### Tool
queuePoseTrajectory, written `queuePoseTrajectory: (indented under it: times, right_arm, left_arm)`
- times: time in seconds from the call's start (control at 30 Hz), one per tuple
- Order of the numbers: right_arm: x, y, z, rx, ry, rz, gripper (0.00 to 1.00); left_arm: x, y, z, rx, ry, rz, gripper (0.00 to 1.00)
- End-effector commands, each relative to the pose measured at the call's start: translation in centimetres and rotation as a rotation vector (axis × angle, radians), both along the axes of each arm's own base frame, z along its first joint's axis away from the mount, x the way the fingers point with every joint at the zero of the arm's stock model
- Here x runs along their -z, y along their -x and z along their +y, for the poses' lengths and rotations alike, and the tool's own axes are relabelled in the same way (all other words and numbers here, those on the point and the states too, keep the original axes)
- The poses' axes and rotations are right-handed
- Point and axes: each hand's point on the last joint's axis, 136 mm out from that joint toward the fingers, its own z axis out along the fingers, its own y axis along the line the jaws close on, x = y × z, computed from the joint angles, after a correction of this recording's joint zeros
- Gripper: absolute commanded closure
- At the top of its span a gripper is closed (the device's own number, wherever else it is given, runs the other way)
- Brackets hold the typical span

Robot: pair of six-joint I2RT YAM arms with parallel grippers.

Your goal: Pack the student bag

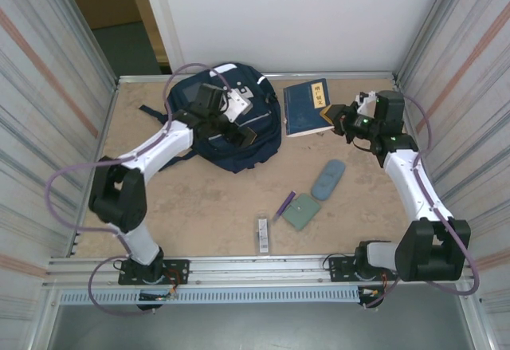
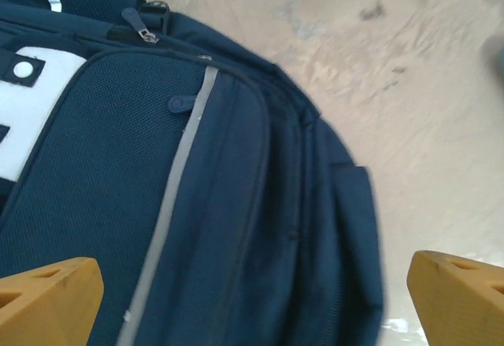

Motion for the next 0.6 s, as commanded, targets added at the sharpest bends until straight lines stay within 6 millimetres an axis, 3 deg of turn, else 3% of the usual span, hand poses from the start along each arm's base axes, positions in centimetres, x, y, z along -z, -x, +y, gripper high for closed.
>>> queuePoseTrajectory:
  times: [0.0,0.13,0.3,0.47,0.57]
  right_arm:
    - [-3.5,1.4,-0.4,-0.025,0.045,-0.116,1.0]
    - [-3.7,2.1,-0.9,-0.009,0.066,-0.121,1.0]
    - [-3.7,2.6,-0.8,-0.011,0.066,-0.112,1.0]
    - [-3.8,3.0,-0.8,-0.012,0.064,-0.112,1.0]
    - [-3.7,3.2,-0.8,-0.009,0.064,-0.107,1.0]
  left_arm:
    - [2.7,-0.1,0.2,0.146,-0.18,-0.02,0.01]
    - [4.0,-2.4,-0.3,0.103,-0.198,0.003,0.05]
    - [7.3,-4.2,-0.6,0.06,-0.259,0.044,0.12]
    - [10.5,-6.5,0.6,-0.054,-0.381,0.032,0.36]
    - [11.8,-6.8,0.8,-0.057,-0.434,0.027,0.48]
